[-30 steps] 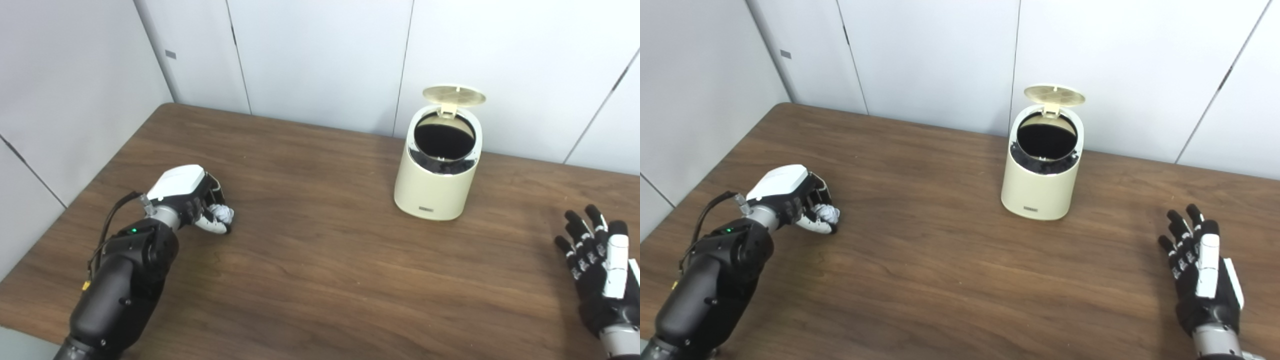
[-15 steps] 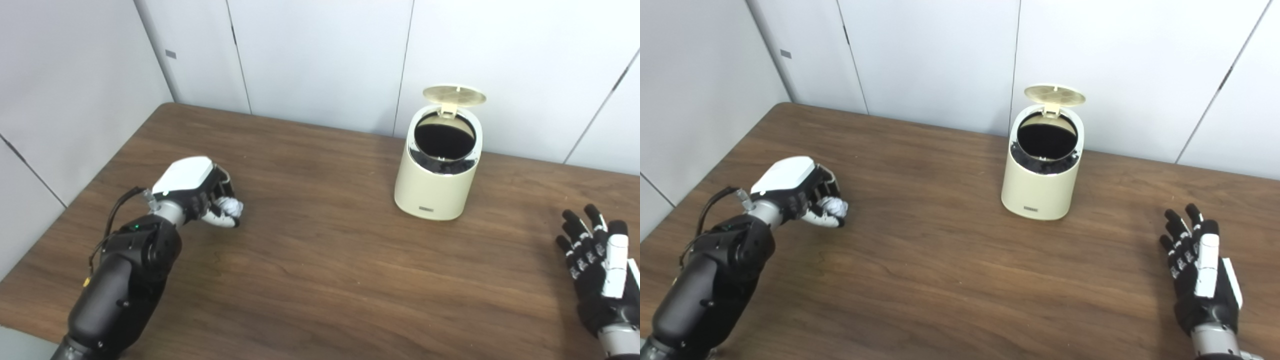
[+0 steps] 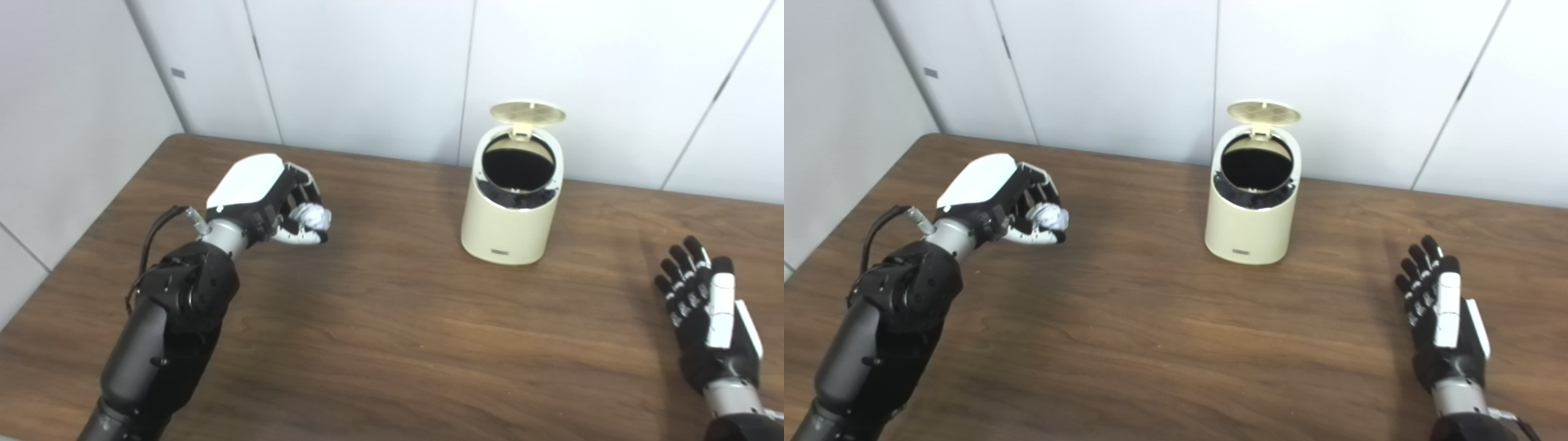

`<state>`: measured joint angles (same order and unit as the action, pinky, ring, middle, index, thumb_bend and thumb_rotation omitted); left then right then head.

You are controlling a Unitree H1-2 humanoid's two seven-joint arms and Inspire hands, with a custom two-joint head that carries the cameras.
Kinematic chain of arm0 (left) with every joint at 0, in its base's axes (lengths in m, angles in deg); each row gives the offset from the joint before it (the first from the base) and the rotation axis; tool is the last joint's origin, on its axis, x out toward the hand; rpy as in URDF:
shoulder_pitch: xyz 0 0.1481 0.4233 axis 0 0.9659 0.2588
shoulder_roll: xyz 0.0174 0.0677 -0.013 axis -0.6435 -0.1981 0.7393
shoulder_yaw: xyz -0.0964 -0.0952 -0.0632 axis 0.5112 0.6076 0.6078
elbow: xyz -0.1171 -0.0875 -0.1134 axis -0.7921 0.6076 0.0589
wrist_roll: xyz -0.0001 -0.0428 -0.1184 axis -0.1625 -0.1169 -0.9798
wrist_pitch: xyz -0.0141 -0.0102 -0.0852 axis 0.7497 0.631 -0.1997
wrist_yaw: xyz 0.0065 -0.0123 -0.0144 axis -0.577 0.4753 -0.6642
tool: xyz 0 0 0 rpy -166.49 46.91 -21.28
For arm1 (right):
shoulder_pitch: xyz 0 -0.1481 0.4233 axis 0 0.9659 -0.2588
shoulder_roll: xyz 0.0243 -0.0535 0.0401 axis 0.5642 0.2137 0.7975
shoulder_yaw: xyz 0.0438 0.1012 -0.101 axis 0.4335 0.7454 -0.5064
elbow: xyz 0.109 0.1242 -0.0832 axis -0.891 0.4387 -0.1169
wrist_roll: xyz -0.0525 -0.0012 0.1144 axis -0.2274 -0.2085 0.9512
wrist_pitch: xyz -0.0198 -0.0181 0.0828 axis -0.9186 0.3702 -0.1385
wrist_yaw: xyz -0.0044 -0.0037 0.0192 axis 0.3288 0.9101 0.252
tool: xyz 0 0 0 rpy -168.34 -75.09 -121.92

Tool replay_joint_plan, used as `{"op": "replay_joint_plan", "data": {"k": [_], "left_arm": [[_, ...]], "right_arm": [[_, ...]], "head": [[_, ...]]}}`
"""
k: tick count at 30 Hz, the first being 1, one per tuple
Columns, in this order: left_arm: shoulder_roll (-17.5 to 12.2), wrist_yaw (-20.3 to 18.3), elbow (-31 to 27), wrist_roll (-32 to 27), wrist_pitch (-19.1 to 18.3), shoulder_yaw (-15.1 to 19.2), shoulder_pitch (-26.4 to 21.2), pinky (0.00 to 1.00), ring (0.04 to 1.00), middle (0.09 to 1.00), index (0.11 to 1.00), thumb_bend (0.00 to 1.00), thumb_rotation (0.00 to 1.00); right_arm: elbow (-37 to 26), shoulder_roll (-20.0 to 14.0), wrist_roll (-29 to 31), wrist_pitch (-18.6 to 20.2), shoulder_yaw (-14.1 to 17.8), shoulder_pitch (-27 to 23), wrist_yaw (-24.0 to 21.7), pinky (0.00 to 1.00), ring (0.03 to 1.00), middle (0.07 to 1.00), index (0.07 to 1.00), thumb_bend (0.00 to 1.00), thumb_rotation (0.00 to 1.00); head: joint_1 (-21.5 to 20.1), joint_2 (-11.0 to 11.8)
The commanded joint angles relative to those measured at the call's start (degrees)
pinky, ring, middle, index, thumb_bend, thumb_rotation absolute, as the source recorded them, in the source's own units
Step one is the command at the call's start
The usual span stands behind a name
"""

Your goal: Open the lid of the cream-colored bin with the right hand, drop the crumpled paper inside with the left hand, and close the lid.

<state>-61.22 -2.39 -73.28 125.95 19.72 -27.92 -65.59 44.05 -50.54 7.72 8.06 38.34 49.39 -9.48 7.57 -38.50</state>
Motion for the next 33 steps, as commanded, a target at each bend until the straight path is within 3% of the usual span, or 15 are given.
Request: {"op": "replay_joint_plan", "data": {"k": [1,12,14,17,21,22,24,27,33], "left_arm": [[-0.7,2.0,-0.7,0.2,1.5,-0.1,-3.7,0.35,0.371,0.487,0.502,0.50,0.00],[2.7,1.0,0.0,0.5,2.0,-3.9,-10.7,0.30,0.339,0.438,0.510,0.49,0.00],[3.5,0.5,0.1,0.9,1.4,-4.6,-11.7,0.31,0.393,0.486,0.482,0.48,0.00],[5.1,-0.2,0.5,2.5,0.4,-6.0,-13.8,0.32,0.393,0.495,0.476,0.47,0.00],[7.4,0.0,1.3,3.9,0.1,-8.1,-16.0,0.29,0.358,0.450,0.525,0.46,0.00],[7.8,-0.1,1.5,4.6,0.1,-8.8,-16.5,0.37,0.365,0.459,0.519,0.47,0.00],[8.7,0.1,1.9,5.4,0.3,-9.7,-17.2,0.43,0.380,0.469,0.510,0.47,0.00],[10.5,1.9,2.9,4.8,1.0,-10.1,-17.5,0.29,0.387,0.494,0.507,0.47,0.00],[13.1,3.1,4.5,6.3,1.1,-11.2,-18.6,0.30,0.388,0.493,0.498,0.47,0.00]], "right_arm": [[-0.3,0.0,-0.1,-2.9,0.0,-1.8,-0.1,1.00,0.979,0.982,0.968,0.57,1.00],[0.8,0.9,-1.0,-5.1,-0.4,-1.7,0.3,0.99,0.968,0.974,0.949,0.58,1.00],[0.8,1.0,-1.1,-5.2,-0.4,-1.6,0.3,0.99,0.964,0.974,0.950,0.58,1.00],[0.9,1.3,-1.3,-5.7,-0.4,-1.5,0.4,0.98,0.961,0.972,0.950,0.58,1.00],[1.1,1.2,-1.3,-6.4,-0.5,-1.3,0.1,0.99,0.962,0.972,0.952,0.58,1.00],[1.2,1.3,-1.3,-6.5,-0.4,-1.3,0.1,0.99,0.965,0.973,0.955,0.58,1.00],[1.5,1.4,-1.3,-6.6,-0.4,-1.3,0.3,0.99,0.964,0.970,0.953,0.58,1.00],[2.1,1.4,-1.1,-7.0,-0.3,-1.4,0.3,0.99,0.964,0.968,0.950,0.59,1.00],[2.8,1.5,-1.2,-7.8,-0.3,-1.4,0.5,0.99,0.961,0.964,0.949,0.59,1.00]], "head": [[-0.8,0.1],[-4.1,1.7],[-4.2,1.9],[-4.7,2.4],[-4.9,2.8],[-4.8,2.9],[-4.9,3.1],[-5.0,3.3],[-5.2,3.9]]}}
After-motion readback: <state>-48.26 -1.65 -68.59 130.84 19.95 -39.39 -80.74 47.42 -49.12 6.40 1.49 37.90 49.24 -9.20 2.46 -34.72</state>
